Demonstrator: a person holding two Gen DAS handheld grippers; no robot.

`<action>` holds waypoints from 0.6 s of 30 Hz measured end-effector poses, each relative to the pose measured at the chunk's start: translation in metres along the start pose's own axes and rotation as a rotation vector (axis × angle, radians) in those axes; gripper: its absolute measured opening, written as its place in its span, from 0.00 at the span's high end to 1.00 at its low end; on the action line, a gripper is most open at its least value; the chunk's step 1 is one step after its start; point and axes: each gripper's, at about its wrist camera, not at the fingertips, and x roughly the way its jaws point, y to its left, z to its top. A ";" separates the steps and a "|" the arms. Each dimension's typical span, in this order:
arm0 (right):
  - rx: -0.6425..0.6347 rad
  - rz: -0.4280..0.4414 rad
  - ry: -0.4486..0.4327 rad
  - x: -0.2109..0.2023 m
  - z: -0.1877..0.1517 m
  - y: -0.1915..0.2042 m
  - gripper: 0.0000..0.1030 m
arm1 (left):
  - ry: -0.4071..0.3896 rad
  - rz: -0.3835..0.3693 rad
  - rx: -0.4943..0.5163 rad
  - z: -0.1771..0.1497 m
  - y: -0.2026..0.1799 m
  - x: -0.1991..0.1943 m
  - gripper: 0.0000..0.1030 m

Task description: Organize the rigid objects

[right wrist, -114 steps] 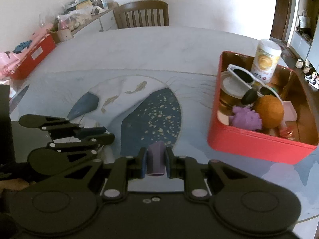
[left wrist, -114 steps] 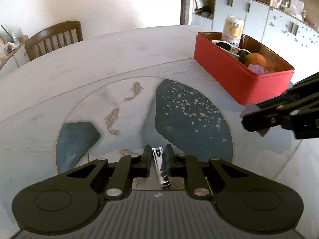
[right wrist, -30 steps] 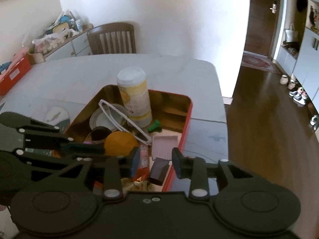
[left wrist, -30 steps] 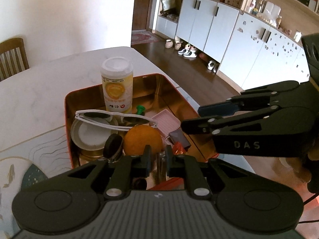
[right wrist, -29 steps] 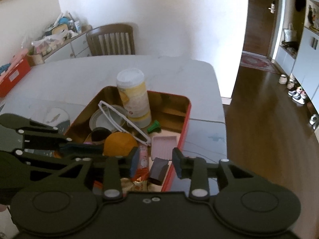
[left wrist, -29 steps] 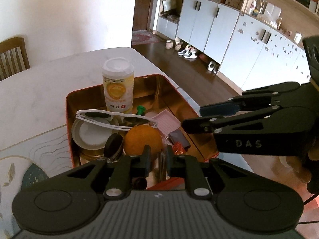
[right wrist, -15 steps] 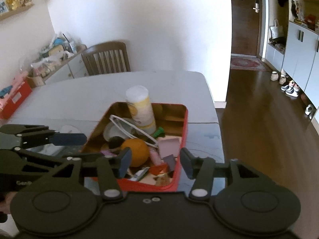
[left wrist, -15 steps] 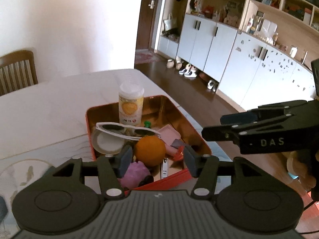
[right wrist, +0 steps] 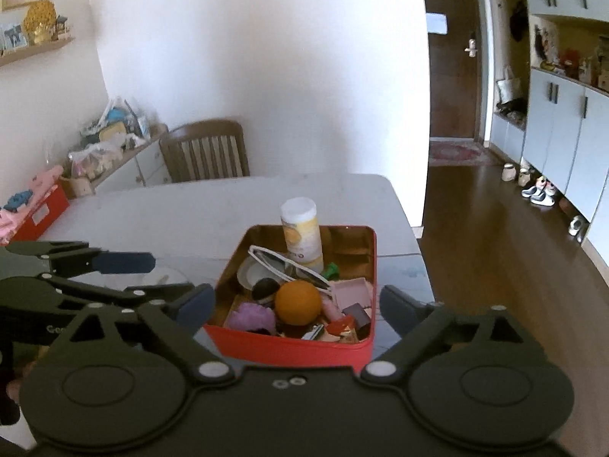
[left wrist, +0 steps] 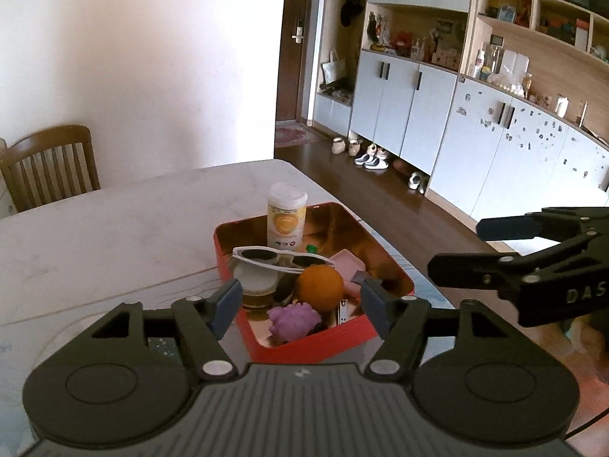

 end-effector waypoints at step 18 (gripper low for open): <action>0.036 -0.104 -0.086 -0.036 -0.021 0.040 0.00 | -0.038 -0.024 0.018 -0.012 0.013 -0.038 0.14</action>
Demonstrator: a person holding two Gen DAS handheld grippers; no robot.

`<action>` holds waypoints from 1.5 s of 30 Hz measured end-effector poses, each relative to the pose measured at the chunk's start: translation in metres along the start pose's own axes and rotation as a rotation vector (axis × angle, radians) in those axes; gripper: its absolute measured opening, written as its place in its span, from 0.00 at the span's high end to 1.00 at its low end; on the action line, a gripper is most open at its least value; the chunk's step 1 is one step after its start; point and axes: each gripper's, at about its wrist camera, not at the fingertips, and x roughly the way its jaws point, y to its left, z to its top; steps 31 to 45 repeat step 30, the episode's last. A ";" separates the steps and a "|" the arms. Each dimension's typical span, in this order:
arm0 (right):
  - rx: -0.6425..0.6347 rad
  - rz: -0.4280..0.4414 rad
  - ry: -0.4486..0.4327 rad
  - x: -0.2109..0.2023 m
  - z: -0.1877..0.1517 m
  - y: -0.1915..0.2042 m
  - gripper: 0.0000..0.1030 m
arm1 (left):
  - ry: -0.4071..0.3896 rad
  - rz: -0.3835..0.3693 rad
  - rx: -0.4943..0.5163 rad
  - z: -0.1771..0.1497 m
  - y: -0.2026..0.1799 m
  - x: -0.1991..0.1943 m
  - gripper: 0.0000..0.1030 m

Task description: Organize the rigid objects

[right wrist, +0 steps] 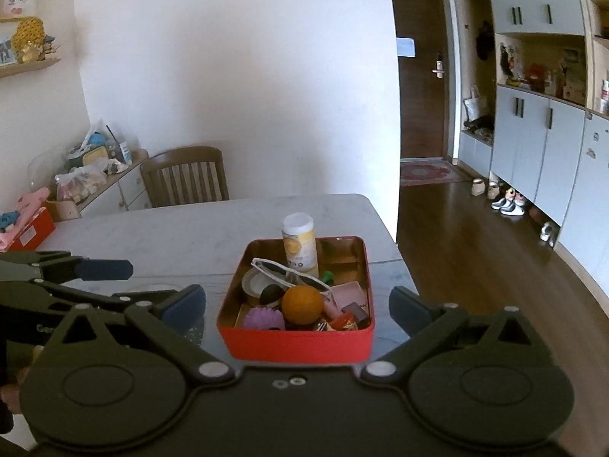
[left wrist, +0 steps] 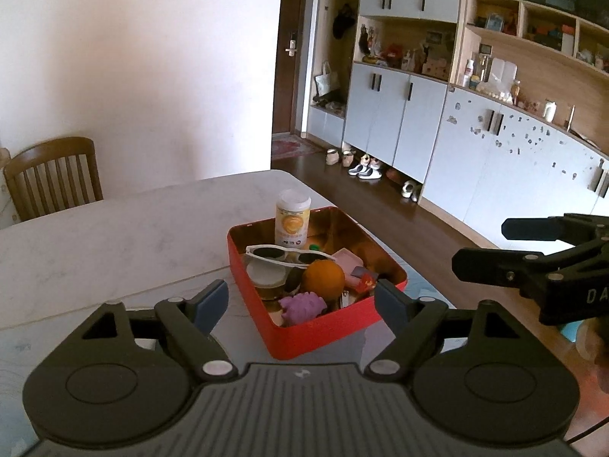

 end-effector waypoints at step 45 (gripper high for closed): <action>0.056 -0.076 0.036 -0.011 -0.018 0.023 0.00 | -0.009 0.041 -0.002 -0.011 0.012 -0.019 0.00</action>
